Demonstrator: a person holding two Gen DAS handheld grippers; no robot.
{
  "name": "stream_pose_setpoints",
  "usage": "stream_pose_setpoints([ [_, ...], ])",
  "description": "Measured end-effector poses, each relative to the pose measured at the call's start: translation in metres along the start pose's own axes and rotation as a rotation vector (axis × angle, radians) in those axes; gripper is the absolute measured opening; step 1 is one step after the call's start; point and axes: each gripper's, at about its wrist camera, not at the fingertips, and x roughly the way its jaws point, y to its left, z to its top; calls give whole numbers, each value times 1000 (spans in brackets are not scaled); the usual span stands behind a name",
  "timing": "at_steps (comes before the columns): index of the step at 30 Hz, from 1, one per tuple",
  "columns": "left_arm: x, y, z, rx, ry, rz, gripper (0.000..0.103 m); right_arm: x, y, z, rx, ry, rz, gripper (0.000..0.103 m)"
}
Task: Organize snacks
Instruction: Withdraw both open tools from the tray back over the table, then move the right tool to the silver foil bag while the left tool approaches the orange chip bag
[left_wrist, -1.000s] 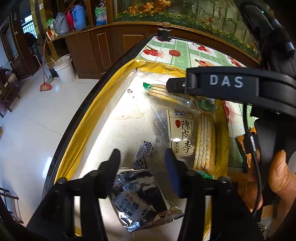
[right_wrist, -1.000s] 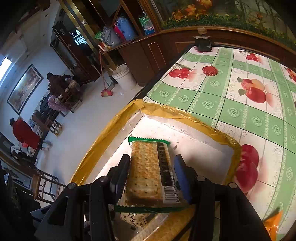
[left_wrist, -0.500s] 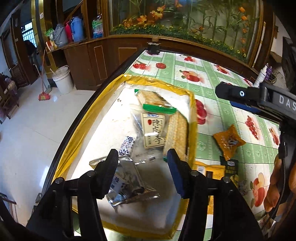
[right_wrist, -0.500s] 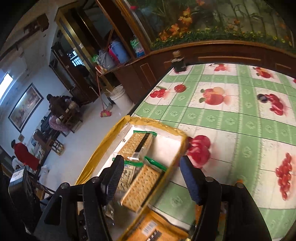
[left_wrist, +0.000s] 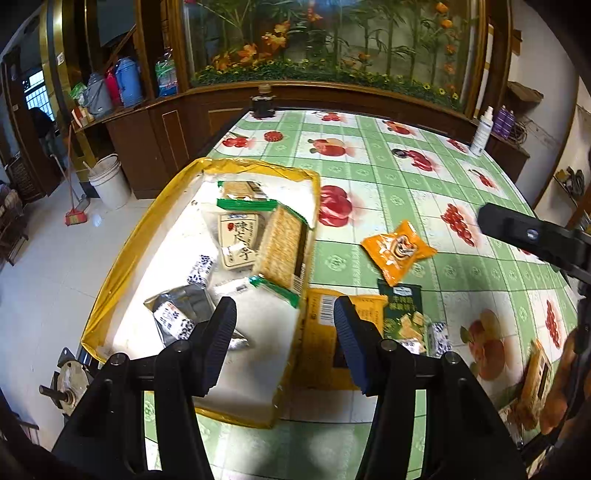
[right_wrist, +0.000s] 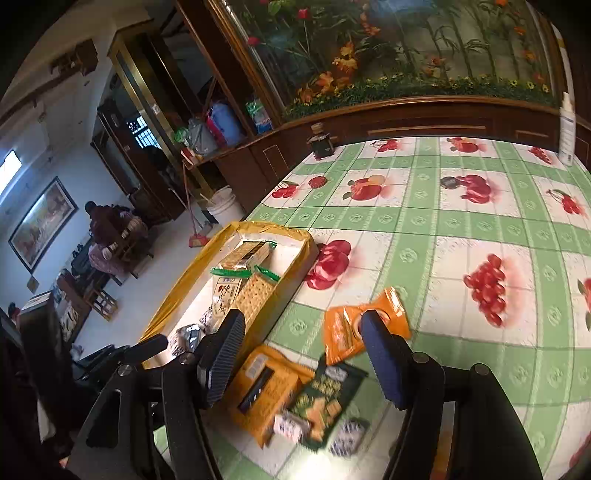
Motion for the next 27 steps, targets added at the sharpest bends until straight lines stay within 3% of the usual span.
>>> stream_pose_setpoints([
  [6, -8, -22, -14, 16, 7, -57, 54, -66, -12, -40, 1, -102, 55, 71],
  [11, -12, -48, -27, 48, 9, -82, 54, -99, -37, -74, 79, -191, 21, 77],
  [14, -16, -57, -30, 66, 8, -75, 54, -97, -53, -96, 224, -223, 127, 77],
  [16, -21, -56, -30, 63, -5, -72, 54, -85, -55, -111, 305, -224, 250, 79],
  [20, -27, -43, -27, 35, -14, -61, 54, -40, -58, -124, 458, -124, 433, 84],
  [22, -28, -38, -27, 30, -13, -59, 54, -20, -66, -124, 486, -93, 424, 84],
  [24, -29, -36, -26, 21, -18, -53, 54, -6, -77, -107, 468, -98, 356, 84],
  [27, -30, -37, -24, 19, -21, -56, 54, -4, -84, -71, 361, -204, 273, 84],
])
